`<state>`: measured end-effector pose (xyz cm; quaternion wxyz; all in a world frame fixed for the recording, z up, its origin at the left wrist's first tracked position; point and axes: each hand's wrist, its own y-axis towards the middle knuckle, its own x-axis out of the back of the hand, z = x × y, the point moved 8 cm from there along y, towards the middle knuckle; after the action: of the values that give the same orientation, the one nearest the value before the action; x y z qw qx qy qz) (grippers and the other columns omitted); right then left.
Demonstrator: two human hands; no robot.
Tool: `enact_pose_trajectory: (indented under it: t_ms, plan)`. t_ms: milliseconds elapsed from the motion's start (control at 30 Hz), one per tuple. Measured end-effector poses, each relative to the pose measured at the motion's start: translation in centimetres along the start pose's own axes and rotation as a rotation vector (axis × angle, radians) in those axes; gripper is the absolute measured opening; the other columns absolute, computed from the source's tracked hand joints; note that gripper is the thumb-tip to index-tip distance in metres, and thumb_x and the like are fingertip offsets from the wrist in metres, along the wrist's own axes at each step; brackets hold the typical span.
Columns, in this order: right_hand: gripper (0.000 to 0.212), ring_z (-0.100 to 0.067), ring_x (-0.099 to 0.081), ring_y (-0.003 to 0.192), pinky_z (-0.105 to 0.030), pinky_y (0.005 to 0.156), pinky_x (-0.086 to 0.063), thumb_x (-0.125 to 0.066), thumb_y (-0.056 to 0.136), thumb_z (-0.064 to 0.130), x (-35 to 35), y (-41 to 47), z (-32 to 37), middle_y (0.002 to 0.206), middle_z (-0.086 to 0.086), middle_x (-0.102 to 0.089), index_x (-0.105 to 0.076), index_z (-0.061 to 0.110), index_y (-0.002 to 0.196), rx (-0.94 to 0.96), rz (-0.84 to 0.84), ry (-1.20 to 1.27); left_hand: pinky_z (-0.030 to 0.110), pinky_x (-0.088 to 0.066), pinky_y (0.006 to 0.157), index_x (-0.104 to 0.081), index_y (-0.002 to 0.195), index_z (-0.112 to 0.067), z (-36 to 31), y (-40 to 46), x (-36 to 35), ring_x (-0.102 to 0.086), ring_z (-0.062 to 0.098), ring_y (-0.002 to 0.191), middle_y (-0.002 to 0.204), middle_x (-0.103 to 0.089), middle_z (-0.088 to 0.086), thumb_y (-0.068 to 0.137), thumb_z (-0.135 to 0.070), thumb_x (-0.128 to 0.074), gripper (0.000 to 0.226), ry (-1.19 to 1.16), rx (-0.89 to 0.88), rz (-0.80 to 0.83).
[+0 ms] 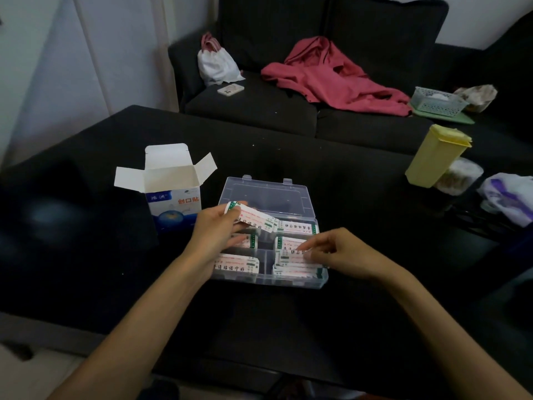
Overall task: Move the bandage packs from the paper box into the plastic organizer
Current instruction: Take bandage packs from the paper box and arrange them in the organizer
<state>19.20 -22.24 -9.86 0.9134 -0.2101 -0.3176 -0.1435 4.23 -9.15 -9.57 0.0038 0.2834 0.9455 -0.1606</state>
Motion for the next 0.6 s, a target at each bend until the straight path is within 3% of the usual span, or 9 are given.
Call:
enact_pose_trajectory:
  t_ms: [167, 267, 433, 500, 600]
  plan:
    - [0.016, -0.005, -0.060, 0.098, -0.026, 0.088, -0.052, -0.063, 0.088, 0.018, -0.6, -0.1, 0.3, 0.100, 0.012, -0.064, -0.069, 0.027, 0.099, 0.049, 0.033, -0.135, 0.018, -0.055, 0.067, -0.058, 0.123, -0.013, 0.1, -0.1, -0.4, -0.066, 0.008, 0.087, 0.102, -0.069, 0.003, 0.099, -0.018, -0.046, 0.027, 0.066, 0.009, 0.009]
    - [0.017, -0.003, -0.057, 0.094, -0.022, 0.084, -0.050, -0.066, 0.086, 0.021, -0.5, -0.1, 0.5, 0.092, 0.017, -0.058, -0.071, 0.025, 0.102, 0.073, -0.012, -0.262, 0.020, -0.052, 0.071, -0.064, 0.115, -0.017, 0.5, -0.3, -1.2, -0.064, 0.009, 0.088, 0.096, -0.069, 0.000, 0.099, -0.022, -0.046, 0.024, 0.223, -0.023, 0.043]
    - [0.025, -0.007, -0.049, 0.099, -0.034, 0.092, -0.045, -0.069, 0.081, 0.038, -0.3, -0.2, 1.1, 0.110, 0.011, -0.054, -0.069, 0.037, 0.106, 0.120, -0.123, -0.585, 0.008, -0.039, 0.058, -0.071, 0.105, -0.025, 0.7, -0.5, -2.6, -0.059, -0.010, 0.075, 0.085, -0.069, -0.015, 0.096, -0.026, -0.053, 0.020, 0.350, -0.113, 0.152]
    - [0.028, -0.006, -0.049, 0.092, -0.033, 0.090, -0.046, -0.070, 0.080, 0.038, -0.1, -0.4, 1.0, 0.102, 0.012, -0.053, -0.067, 0.036, 0.108, 0.098, -0.098, -0.578, 0.007, -0.039, 0.056, -0.070, 0.104, -0.025, 0.7, -0.4, -2.6, -0.058, -0.013, 0.069, 0.082, -0.068, -0.017, 0.094, -0.027, -0.056, 0.018, 0.363, -0.121, 0.152]
    - [0.037, -0.008, -0.054, 0.083, -0.022, 0.073, -0.048, -0.074, 0.077, 0.034, 1.2, -1.0, 0.6, 0.093, 0.006, -0.057, -0.060, 0.033, 0.112, 0.043, -0.046, -0.285, 0.009, -0.042, 0.061, -0.069, 0.102, -0.025, 0.7, -0.2, -2.5, -0.060, -0.008, 0.075, 0.081, -0.067, -0.017, 0.092, -0.026, -0.059, 0.014, 0.368, -0.139, 0.135]
